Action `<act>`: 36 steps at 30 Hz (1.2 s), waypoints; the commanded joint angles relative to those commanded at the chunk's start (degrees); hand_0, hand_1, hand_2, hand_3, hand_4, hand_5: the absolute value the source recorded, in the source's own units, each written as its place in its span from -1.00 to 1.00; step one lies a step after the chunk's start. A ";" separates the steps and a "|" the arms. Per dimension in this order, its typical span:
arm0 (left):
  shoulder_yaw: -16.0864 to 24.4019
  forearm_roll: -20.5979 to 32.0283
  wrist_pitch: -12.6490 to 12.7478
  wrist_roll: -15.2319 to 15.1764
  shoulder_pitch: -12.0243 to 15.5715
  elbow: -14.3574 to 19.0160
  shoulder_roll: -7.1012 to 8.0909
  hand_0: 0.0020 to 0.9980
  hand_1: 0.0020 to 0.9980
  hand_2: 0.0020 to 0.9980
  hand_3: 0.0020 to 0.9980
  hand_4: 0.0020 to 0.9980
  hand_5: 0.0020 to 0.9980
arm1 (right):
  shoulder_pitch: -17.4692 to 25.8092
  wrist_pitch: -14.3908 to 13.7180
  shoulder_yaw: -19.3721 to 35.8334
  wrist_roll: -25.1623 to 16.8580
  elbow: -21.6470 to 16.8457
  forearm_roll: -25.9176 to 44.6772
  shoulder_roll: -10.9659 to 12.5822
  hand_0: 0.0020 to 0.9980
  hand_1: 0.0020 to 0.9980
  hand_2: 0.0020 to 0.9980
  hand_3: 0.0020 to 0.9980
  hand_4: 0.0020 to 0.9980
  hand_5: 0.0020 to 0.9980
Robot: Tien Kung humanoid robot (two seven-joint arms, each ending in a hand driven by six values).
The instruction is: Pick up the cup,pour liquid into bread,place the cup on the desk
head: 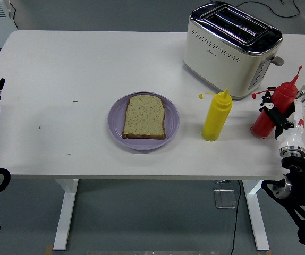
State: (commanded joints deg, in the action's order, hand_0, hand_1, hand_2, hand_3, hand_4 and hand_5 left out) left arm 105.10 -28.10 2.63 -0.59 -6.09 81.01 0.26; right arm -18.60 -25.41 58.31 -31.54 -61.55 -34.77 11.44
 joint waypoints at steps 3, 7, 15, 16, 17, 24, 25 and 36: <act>0.05 -0.01 0.00 0.00 -0.04 0.02 0.03 0.59 0.51 0.51 0.42 0.01 0.98 | 0.42 -0.12 1.83 0.93 -2.02 -1.11 0.56 -0.58 -0.68 -0.36 -0.15 -0.08 -0.69; 0.06 0.00 0.00 -0.02 -0.08 0.04 0.06 0.59 0.51 0.50 0.42 0.02 0.98 | 0.93 -0.67 4.48 1.77 -4.91 -3.16 1.36 -0.66 -0.67 -0.35 -0.15 -0.13 -0.67; 0.05 -0.01 0.00 -0.03 -0.06 0.08 0.07 0.59 0.51 0.51 0.43 0.02 0.98 | 1.76 -0.72 7.83 3.52 -9.89 -7.28 2.93 -0.76 -0.65 -0.34 -0.15 -0.15 -0.65; 0.04 -0.01 0.00 -0.03 -0.07 0.08 0.08 0.59 0.50 0.51 0.42 0.02 0.99 | 1.74 -0.64 8.34 4.15 -11.08 -8.81 3.44 -0.74 -0.64 -0.34 -0.15 -0.15 -0.69; 0.03 -0.01 0.00 -0.03 -0.07 0.08 0.09 0.59 0.50 0.51 0.42 0.02 0.99 | 1.73 -0.62 8.48 4.31 -11.42 -9.34 3.58 -0.74 -0.64 -0.34 -0.15 -0.15 -0.69; 0.00 -0.01 -0.01 -0.04 -0.02 0.10 0.13 0.59 0.50 0.51 0.42 0.02 0.99 | 0.03 -0.02 10.40 8.63 -16.88 -18.41 6.80 -0.76 -0.64 -0.34 -0.15 -0.14 -0.72; 0.01 -0.01 0.00 -0.04 -0.01 0.09 0.13 0.59 0.50 0.51 0.42 0.02 0.99 | -0.45 0.12 10.59 9.26 -17.52 -19.53 7.29 -0.76 -0.64 -0.34 -0.15 -0.14 -0.72; 0.06 0.02 0.07 -0.05 0.25 -0.08 0.05 0.59 0.50 0.50 0.42 0.01 0.98 | -8.18 3.44 10.18 18.57 -21.06 -31.92 11.54 -0.76 -0.63 -0.34 -0.16 -0.17 -0.74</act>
State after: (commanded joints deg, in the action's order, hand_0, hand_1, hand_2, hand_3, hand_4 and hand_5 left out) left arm 105.16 -28.08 2.69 -0.64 -5.84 80.93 0.31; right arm -26.78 -21.97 68.49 -12.97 -82.61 -66.69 22.98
